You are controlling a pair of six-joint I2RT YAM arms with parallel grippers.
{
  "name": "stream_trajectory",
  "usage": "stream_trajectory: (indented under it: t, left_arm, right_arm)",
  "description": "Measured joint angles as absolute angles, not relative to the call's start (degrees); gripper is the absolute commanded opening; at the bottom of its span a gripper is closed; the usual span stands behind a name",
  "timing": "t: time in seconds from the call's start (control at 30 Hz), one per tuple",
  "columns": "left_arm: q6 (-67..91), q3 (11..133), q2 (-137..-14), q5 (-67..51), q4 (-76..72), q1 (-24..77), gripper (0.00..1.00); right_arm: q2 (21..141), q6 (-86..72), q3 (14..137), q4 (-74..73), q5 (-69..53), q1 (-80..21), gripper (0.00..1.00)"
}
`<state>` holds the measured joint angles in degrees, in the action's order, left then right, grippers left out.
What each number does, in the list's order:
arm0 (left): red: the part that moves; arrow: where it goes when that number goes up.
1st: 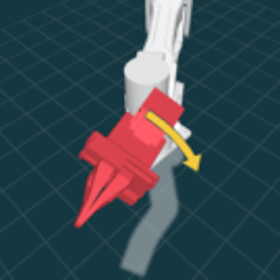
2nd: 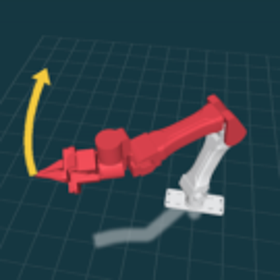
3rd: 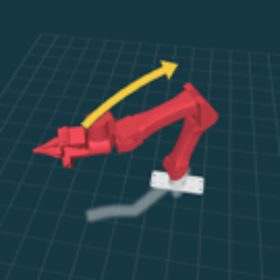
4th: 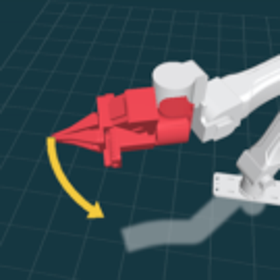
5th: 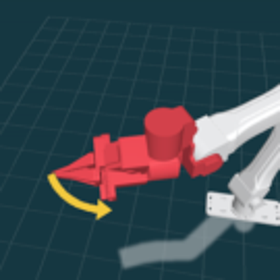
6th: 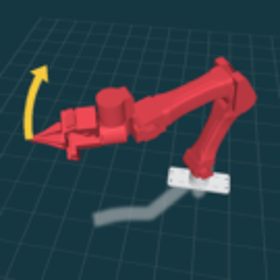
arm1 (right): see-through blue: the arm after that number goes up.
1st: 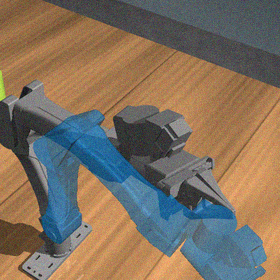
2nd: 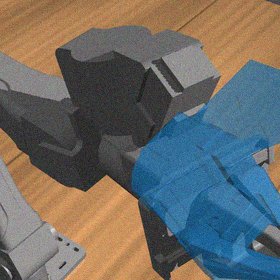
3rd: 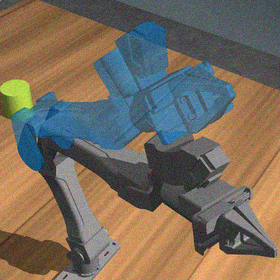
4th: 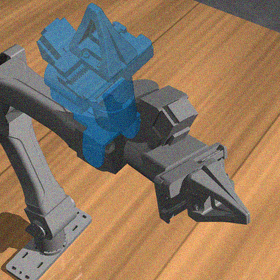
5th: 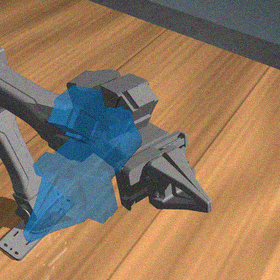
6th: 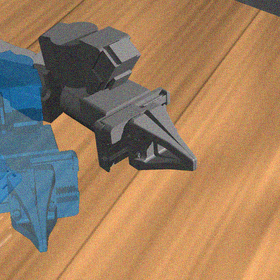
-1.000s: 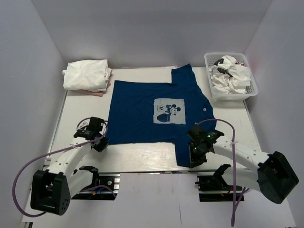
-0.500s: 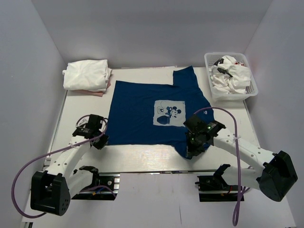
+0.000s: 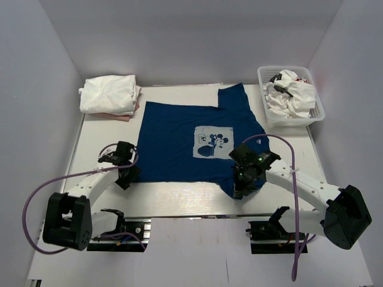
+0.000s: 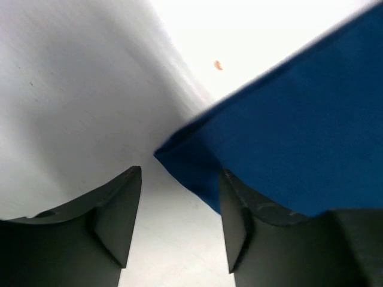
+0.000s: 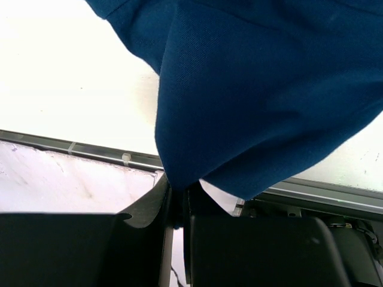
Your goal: Fold and stack the t-shirts
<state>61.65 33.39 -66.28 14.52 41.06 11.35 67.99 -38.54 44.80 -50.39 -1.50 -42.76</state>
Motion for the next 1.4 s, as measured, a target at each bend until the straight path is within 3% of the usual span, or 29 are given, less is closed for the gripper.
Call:
stream_trajectory:
  t: [0.07, 0.23, 0.3, 0.33, 0.37, 0.4, 0.43, 0.73, 1.0, 1.4]
  left_arm:
    - [62.0, 33.4, -69.2, 14.6, 40.8, 11.4, 0.53]
    - [63.4, 32.8, -69.7, 15.0, 39.7, 11.4, 0.47]
    - [63.7, 32.6, -69.6, 15.1, 39.0, 11.4, 0.39]
    - [63.9, 32.7, -70.0, 15.2, 38.5, 11.4, 0.34]
    - [63.9, 32.9, -70.6, 15.4, 38.1, 11.4, 0.15]
    - [64.2, 33.5, -71.5, 15.4, 37.9, 11.3, 0.05]
    - [63.9, 34.3, -72.9, 15.4, 37.7, 11.3, 0.0]
    - [61.9, 37.9, -76.6, 15.4, 37.1, 11.3, 0.0]
    - [59.3, 46.3, -75.4, 16.4, 38.4, 11.3, 0.0]
    - [56.8, 65.9, -93.9, 19.6, 39.7, 10.9, 0.0]
  right_arm:
    - [68.0, -38.5, 44.8, -50.4, -1.5, -42.8, 0.0]
    - [68.0, -38.5, 44.8, -50.4, -1.5, -42.7, 0.0]
    - [68.0, -38.5, 44.8, -50.4, -1.5, -42.7, 0.0]
    - [68.0, -38.5, 44.8, -50.4, -1.5, -42.7, 0.0]
    - [68.0, -38.4, 44.8, -50.3, -1.5, -42.7, 0.0]
    - [68.0, -38.4, 44.8, -50.3, -1.5, -42.7, 0.0]
    - [67.9, -38.4, 44.8, -50.2, -1.4, -42.7, 0.0]
    - [66.8, -37.3, 46.3, -50.1, 1.6, -42.5, 0.0]
    - [70.6, -34.6, 58.2, -52.4, 10.3, -40.4, 0.0]
    - [84.8, -29.4, 73.2, -52.5, 19.8, -31.8, 0.0]
